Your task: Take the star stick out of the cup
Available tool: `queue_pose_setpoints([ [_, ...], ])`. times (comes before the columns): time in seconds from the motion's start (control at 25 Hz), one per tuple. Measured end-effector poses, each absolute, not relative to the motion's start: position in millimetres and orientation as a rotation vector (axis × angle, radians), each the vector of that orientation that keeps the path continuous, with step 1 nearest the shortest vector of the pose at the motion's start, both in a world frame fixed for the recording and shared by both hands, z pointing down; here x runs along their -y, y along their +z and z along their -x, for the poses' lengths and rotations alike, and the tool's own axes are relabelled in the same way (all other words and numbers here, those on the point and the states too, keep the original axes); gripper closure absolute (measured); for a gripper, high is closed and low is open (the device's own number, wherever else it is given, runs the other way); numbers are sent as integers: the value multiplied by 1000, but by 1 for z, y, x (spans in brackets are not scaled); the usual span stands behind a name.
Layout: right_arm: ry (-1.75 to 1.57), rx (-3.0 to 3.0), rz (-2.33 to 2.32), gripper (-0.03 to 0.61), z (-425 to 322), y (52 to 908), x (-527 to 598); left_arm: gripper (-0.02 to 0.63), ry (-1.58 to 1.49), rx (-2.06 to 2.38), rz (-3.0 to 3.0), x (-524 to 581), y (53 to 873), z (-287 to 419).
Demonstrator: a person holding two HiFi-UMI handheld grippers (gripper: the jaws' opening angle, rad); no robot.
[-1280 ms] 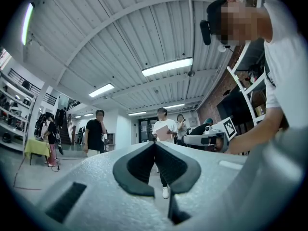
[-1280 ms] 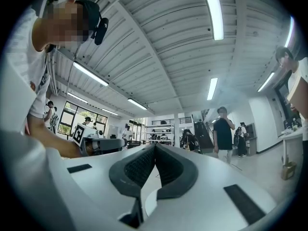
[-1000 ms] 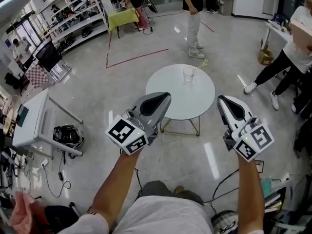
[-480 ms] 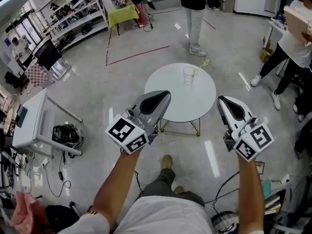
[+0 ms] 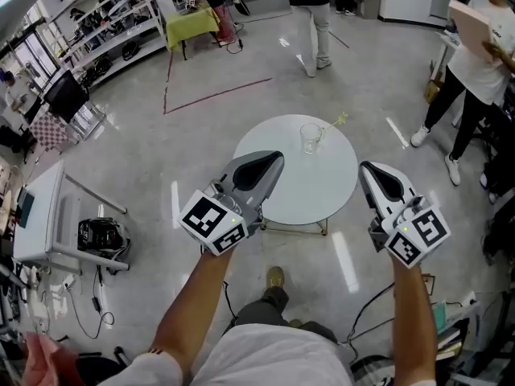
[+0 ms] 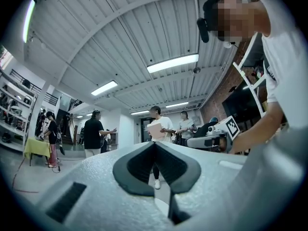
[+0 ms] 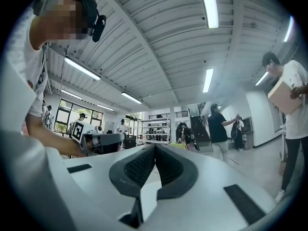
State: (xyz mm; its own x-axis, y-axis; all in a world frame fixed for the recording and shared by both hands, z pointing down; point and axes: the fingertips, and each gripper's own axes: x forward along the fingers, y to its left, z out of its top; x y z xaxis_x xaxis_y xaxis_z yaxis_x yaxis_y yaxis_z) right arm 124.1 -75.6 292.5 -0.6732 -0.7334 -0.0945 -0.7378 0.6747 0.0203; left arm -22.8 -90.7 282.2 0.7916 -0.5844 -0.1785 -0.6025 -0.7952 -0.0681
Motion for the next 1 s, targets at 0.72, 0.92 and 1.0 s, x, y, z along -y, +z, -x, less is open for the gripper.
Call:
queue_pose_setpoints([
  [0.72,44,-2814,1432,568,-77,320,215,600,234,-804,2921,235,307,48],
  [0.92,28,-2813,1502,568,-77,330,234,598,214,-770,2927,257,317,45],
  [1.0,9,-2819,1527,568,-77,337,240,600,218,-779,2934,265,321,44],
])
